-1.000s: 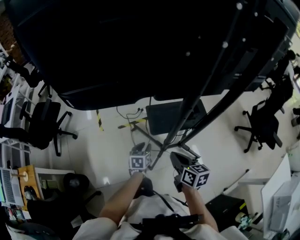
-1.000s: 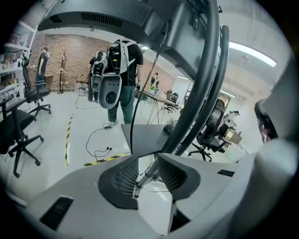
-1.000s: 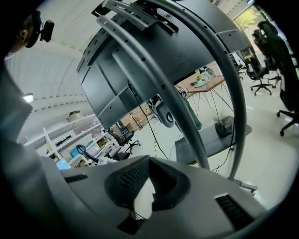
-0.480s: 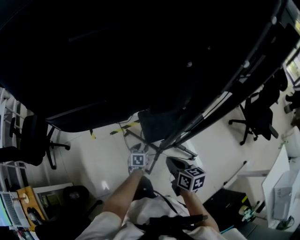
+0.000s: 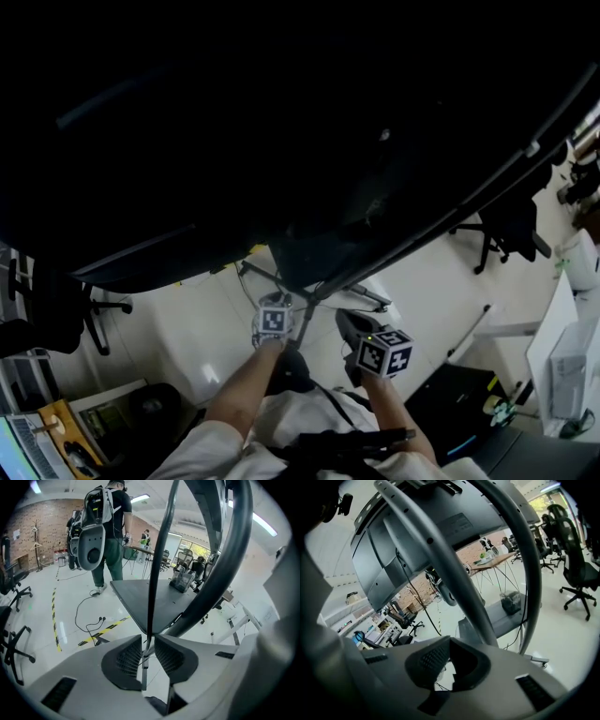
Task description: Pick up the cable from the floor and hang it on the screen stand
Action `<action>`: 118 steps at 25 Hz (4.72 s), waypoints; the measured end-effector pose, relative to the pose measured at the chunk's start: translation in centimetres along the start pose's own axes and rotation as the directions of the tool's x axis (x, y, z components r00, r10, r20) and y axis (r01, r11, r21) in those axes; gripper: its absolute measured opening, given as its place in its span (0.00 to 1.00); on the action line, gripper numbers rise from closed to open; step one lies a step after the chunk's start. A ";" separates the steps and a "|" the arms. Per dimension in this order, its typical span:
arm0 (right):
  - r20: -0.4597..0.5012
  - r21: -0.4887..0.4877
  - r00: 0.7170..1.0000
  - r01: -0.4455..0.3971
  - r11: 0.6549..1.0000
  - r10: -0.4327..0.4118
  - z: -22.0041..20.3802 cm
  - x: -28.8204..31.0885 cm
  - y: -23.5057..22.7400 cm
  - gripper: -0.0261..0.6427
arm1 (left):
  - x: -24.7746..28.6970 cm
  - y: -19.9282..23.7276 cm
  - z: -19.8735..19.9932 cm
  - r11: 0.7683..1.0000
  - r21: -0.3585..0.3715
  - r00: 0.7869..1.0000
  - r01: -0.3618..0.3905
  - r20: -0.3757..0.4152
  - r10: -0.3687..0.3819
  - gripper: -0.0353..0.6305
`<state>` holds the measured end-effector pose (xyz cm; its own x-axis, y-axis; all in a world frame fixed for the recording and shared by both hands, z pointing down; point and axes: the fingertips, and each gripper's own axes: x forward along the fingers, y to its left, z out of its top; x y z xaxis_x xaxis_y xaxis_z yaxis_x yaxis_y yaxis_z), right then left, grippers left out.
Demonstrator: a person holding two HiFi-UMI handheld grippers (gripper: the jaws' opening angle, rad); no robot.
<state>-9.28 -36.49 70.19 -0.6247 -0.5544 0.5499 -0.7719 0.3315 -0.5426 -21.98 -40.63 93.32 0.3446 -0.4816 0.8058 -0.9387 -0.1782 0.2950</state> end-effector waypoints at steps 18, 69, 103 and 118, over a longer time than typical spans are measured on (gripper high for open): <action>0.140 0.110 0.985 0.087 0.990 -0.102 0.9 -10.3 -4.2 0.04 | -8.2 -11.5 1.1 0.980 0.132 0.982 0.151 0.095 -0.164 0.08; 0.101 -0.146 0.992 -0.062 0.987 0.077 -9.2 -26.2 -6.1 0.42 | -51.4 -42.9 18.8 0.870 0.475 0.655 0.128 0.618 -0.434 0.08; 0.022 -0.378 0.995 -0.081 0.922 0.096 -8.1 -13.1 0.3 0.34 | -65.2 -44.1 25.1 0.796 0.602 0.510 0.064 0.666 -0.544 0.08; 0.201 -0.197 0.972 -0.084 0.977 0.124 0.2 -22.5 -1.2 0.07 | -64.0 -32.1 25.9 0.891 0.335 0.426 0.308 0.789 -0.444 0.07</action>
<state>5.76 -24.55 58.35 -0.6787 -0.6511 0.3398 -0.7251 0.5205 -0.4508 -13.86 -26.31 18.92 0.5645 -0.8026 -0.1927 -0.7295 -0.5943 0.3385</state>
